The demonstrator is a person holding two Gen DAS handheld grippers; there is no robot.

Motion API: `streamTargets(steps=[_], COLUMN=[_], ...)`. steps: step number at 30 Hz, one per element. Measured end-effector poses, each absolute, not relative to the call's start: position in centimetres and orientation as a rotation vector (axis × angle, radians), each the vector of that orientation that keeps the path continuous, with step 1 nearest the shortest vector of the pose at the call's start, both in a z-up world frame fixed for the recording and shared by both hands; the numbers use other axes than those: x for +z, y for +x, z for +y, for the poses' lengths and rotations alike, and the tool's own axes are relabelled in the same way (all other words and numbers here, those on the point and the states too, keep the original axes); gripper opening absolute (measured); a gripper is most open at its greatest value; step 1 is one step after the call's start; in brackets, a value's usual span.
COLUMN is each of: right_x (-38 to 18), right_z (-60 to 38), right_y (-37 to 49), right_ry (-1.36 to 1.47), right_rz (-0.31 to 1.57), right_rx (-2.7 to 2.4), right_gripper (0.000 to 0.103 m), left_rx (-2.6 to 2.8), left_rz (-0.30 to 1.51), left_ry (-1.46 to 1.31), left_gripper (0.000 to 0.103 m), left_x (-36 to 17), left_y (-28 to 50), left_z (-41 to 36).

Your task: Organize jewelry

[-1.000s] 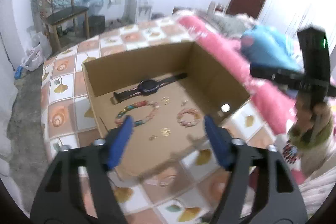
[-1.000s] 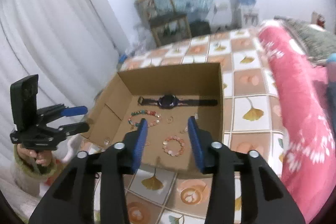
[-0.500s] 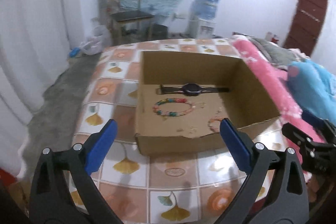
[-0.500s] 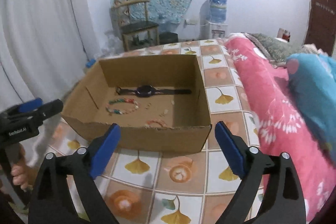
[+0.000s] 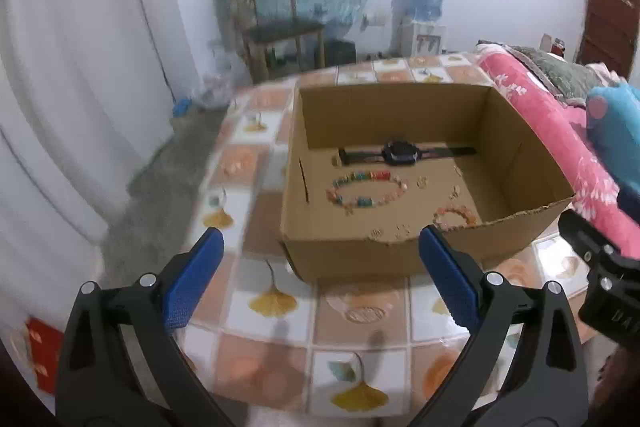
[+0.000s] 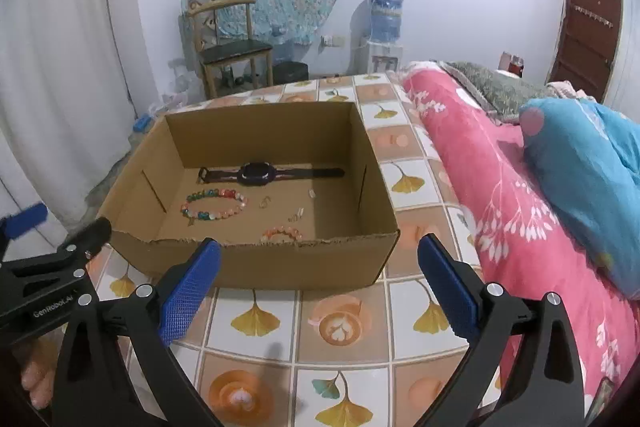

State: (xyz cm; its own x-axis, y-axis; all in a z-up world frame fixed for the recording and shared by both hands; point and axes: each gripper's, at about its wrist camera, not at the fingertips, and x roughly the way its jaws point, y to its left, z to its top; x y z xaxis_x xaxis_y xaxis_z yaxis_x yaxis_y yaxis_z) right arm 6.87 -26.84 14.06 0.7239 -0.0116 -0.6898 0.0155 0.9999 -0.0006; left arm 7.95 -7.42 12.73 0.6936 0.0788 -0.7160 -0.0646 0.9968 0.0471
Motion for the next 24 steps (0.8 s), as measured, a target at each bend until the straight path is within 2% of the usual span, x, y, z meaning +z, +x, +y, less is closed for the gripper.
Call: streamTargets(steps=[24], right_x=[12.2], right_z=[-26.2], right_y=[7.5], right_ry=[0.023], right_rz=[0.881], right_rx=[0.028], right_gripper=[0.096], left_rx=[0.082], left_rz=[0.859], left_ry=[-0.025], left_gripper=[0.095], left_x=[11.9], left_y=[8.2], left_z=[-7.2])
